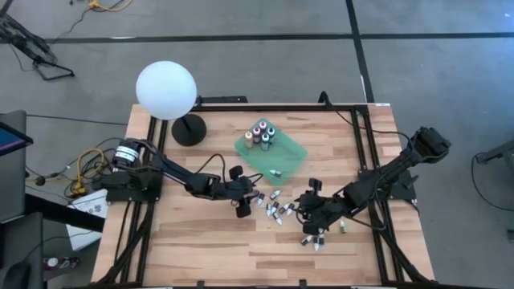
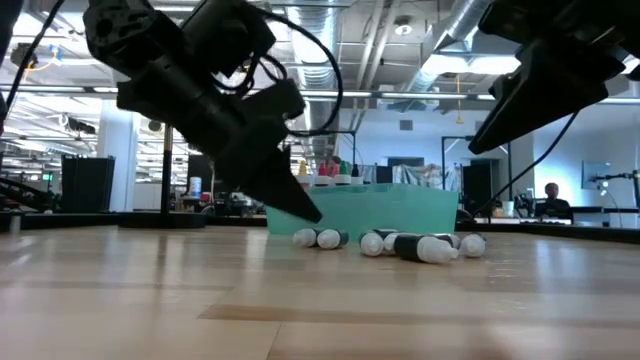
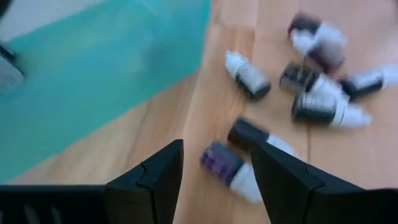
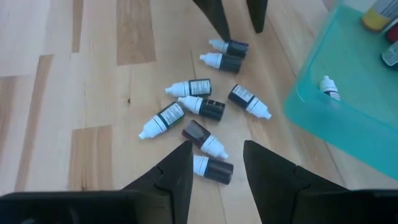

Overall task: Pick & Place food coloring
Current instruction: Put the small purple food coloring bottle into the green bin

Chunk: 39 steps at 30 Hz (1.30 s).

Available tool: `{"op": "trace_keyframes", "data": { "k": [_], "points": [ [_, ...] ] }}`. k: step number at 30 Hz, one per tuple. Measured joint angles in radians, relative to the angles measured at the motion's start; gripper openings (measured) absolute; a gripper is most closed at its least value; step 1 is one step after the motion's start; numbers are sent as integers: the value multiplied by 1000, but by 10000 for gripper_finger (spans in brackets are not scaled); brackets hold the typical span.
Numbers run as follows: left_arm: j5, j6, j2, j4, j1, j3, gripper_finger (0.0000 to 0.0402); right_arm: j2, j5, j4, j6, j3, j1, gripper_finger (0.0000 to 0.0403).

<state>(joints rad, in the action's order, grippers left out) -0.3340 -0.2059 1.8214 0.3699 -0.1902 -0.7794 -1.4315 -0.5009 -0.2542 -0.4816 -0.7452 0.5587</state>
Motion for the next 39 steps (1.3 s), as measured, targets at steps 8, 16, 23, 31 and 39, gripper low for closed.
{"op": "trace_keyframes", "data": {
  "k": [8,16,23,31,39],
  "points": [
    [12,3,46,41,0,-1,183,0,1,0,0,0,0,134],
    [-3,4,46,-5,0,0,162,0,2,-1,0,0,0,134],
    [-3,16,46,-23,0,0,127,0,3,0,1,0,0,133],
    [-3,59,46,-17,0,0,103,0,4,0,1,0,0,134],
    [-4,72,46,-17,0,0,68,0,5,0,1,0,0,134]
  ]
}}
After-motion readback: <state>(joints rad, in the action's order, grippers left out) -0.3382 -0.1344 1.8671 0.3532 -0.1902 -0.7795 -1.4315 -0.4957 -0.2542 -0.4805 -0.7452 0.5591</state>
